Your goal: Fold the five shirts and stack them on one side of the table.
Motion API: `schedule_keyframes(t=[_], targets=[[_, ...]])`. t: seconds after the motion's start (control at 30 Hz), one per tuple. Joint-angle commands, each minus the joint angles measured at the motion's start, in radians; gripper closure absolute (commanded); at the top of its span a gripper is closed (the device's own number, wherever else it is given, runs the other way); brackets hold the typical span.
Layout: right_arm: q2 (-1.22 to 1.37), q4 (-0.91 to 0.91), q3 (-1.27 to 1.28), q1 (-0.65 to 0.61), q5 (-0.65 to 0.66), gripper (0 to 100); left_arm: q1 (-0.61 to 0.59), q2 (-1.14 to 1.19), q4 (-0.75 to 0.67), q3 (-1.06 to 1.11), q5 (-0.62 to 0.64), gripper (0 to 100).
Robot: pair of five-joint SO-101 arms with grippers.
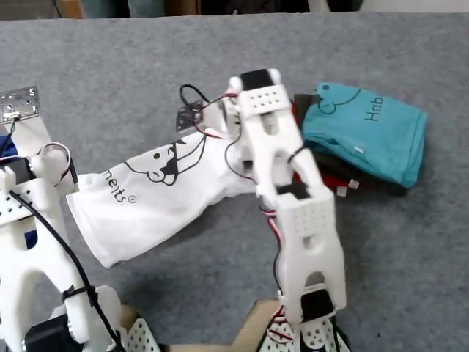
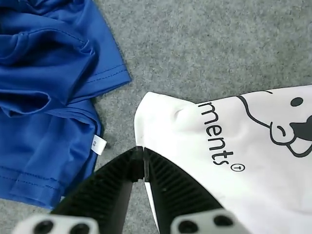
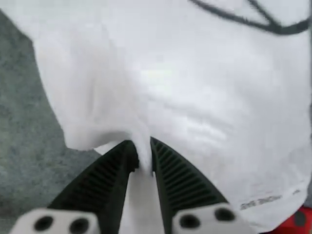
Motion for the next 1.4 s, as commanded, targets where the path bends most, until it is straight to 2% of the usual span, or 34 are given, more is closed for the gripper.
schedule_keyframes(t=[0.0, 0.07, 0.2, 0.3, 0.4, 0.47, 0.6, 0.67, 0.8, 0.87, 0.97, 1.07, 1.23, 1.37], targets=[[0.050, 0.009, -0.174, -0.043, 0.008, 97.8, 0.005, -0.006, 0.006, -0.038, -0.006, 97], [0.070, 0.011, -0.216, -0.049, -0.003, 92.4, 0.005, -0.006, 0.006, -0.038, -0.006, 97], [0.070, 0.011, -0.291, -0.046, -0.121, 68.0, 0.007, -0.006, 0.021, -0.042, -0.008, 97], [0.056, 0.015, -0.357, -0.032, -0.144, 60.9, 0.007, -0.006, 0.025, -0.047, -0.008, 97], [-0.007, 0.015, -0.395, -0.011, -0.247, 64.6, 0.005, -0.008, 0.026, -0.050, -0.009, 97], [-0.087, 0.017, -0.380, 0.009, -0.305, 71.4, 0.004, -0.008, 0.026, -0.051, -0.009, 97], [-0.309, 0.017, -0.197, 0.046, -0.399, 99.3, -0.002, -0.008, 0.026, -0.051, -0.009, 97], [-0.430, 0.015, -0.001, 0.049, -0.397, 94.9, -0.002, -0.008, 0.026, -0.051, -0.009, 97], [-0.584, 0.005, 0.427, -0.011, -0.376, 98.0, -0.002, -0.008, 0.043, -0.053, -0.037, 97], [-0.587, -0.094, 0.590, -0.064, -0.422, 98.3, 0.005, -0.008, 0.080, -0.067, -0.063, 97], [-0.552, -0.361, 0.723, -0.087, -0.486, 98.3, 0.004, -0.008, 0.095, -0.090, -0.063, 97], [-0.455, -0.534, 0.719, -0.086, -0.519, 98.3, -0.004, -0.008, 0.097, -0.102, -0.071, 97], [-0.278, -0.537, 0.499, -0.095, -0.617, 98.3, -0.004, -0.008, 0.097, -0.097, -0.071, 97], [-0.154, -0.520, 0.360, -0.100, -0.628, 98.3, -0.001, -0.008, 0.097, -0.097, -0.071, 97]])
